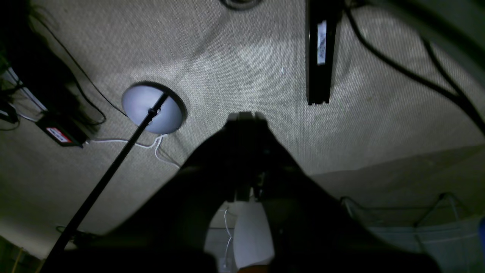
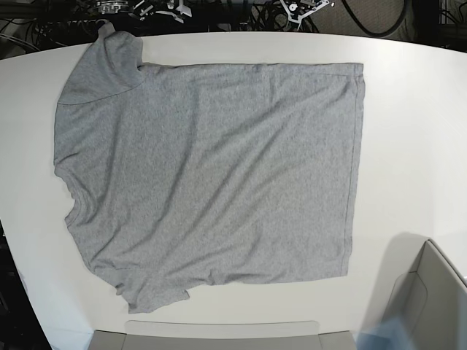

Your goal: Fold the T-shirt properly

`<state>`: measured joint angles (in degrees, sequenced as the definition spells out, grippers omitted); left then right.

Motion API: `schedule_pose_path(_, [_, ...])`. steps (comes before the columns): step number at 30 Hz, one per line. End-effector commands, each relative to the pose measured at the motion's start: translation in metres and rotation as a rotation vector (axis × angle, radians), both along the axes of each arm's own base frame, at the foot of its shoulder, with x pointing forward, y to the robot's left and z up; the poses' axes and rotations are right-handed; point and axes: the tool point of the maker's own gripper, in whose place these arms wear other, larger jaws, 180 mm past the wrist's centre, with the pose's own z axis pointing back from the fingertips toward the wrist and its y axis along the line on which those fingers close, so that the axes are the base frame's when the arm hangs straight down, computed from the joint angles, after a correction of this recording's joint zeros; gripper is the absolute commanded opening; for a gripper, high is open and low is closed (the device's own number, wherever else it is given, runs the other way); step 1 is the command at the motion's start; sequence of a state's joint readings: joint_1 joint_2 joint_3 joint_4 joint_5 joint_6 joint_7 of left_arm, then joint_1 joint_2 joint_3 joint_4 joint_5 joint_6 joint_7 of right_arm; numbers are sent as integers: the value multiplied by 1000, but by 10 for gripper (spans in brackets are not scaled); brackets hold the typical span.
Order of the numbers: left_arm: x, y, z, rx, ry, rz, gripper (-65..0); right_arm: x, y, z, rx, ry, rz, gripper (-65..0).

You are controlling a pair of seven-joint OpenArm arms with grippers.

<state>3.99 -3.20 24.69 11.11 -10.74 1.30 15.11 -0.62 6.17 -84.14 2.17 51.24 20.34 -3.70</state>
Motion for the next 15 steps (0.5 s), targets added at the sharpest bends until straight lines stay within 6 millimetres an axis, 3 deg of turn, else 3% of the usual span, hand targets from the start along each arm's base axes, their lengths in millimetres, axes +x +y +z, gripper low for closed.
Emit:
schedule_pose_path(1, [1, 0, 0, 3, -4, 7, -650, 5, 1, 1, 15, -4, 6, -650])
schedule_pose_path(10, [-3, 0, 0, 3, 2, 4, -650, -2, 11, 1, 34, 4, 10, -650])
schedule_pose_path(15, [-16, 0, 1, 3, 22, 1, -650, -4, 18, 1, 43, 8, 11, -650])
